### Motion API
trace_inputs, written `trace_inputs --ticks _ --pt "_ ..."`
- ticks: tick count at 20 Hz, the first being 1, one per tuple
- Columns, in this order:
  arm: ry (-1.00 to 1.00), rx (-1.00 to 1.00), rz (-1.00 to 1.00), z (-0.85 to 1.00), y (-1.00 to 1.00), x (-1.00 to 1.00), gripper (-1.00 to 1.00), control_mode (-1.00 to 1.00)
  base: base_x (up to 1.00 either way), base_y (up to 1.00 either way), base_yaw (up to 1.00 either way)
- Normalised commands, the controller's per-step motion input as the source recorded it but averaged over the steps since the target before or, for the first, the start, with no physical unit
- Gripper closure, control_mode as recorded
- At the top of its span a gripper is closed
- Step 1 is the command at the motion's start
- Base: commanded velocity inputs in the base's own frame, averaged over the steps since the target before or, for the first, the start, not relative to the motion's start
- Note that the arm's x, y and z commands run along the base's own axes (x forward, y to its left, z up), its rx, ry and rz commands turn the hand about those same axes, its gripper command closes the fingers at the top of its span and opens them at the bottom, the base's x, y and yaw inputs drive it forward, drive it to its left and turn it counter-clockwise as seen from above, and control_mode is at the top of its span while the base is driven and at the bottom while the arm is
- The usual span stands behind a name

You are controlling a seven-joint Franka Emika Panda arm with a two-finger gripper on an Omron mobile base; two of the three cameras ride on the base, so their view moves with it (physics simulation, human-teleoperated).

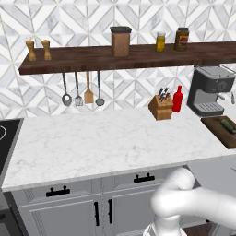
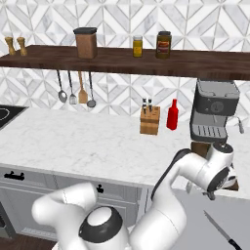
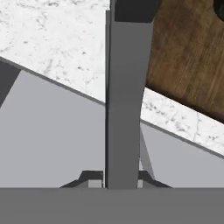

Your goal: Place the appropriate cutting tool for cutting the cucumber skin on the cutting board.

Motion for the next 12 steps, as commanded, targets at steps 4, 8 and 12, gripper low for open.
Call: trace_inputs --ticks 4,8,12 --pt "0.00 0.00 0.00 0.26 0.02 0.72 1.00 -1.00 0.00 0.00 0.00" --pt "0.00 0.00 0.00 0.01 0.03 0.47 1.00 -1.00 0.00 0.00 0.00" --pt "0.00 0.00 0.00 -0.09 -0.02 0.59 1.00 -1.00 0.00 0.00 0.00"
